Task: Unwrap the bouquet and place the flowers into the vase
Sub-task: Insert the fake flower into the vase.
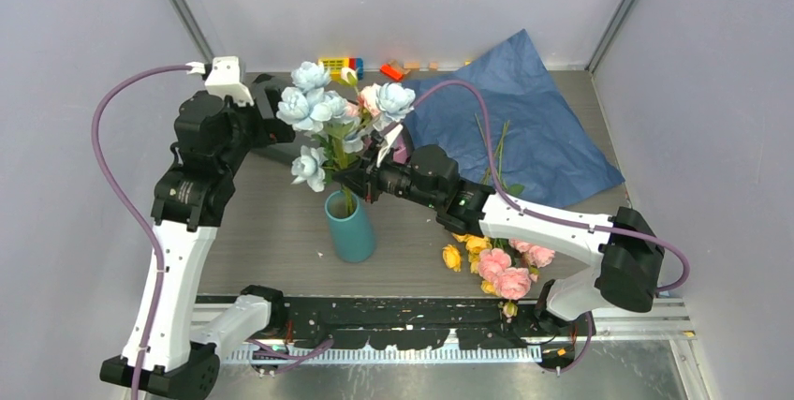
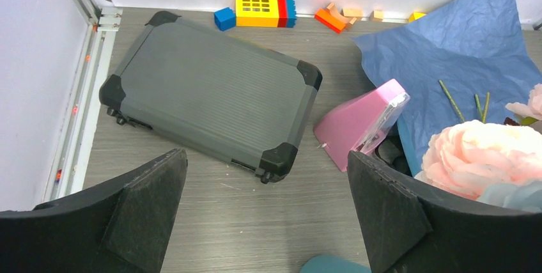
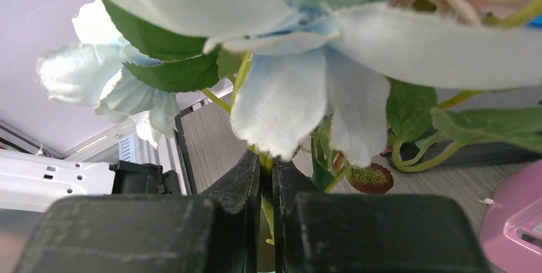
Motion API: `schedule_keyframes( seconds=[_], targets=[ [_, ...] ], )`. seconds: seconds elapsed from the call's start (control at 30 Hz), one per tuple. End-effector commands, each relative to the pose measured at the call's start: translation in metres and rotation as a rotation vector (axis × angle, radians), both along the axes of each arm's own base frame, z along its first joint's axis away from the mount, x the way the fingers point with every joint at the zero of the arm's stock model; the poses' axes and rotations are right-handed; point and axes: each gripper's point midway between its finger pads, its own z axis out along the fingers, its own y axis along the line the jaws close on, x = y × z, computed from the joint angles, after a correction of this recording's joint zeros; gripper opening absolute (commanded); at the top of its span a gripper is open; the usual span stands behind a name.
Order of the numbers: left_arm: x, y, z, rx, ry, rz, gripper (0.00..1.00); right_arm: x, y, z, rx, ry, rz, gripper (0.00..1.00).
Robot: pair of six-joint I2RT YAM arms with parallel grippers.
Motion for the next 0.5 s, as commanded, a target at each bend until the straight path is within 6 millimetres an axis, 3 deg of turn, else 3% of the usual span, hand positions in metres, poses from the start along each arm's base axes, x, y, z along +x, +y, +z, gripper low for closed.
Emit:
schedule_keyframes(
  seconds=[0.0, 0.27, 0.47],
  targets=[
    [-0.009, 0.009, 0.009, 0.017, -0.033, 0.025, 0.99, -0.001, 0.002, 0.009, 0.065, 0.009, -0.017, 0.13],
    [-0.013, 0.011, 0.005, 0.023, -0.028, 0.031, 0.99, -0.005, 0.003, -0.002, 0.041, 0.033, -0.008, 0.26],
    [-0.016, 0.013, 0.001, 0.035, -0.025, 0.036, 0.99, -0.011, 0.002, -0.007, 0.029, 0.051, 0.005, 0.44]
  ],
)
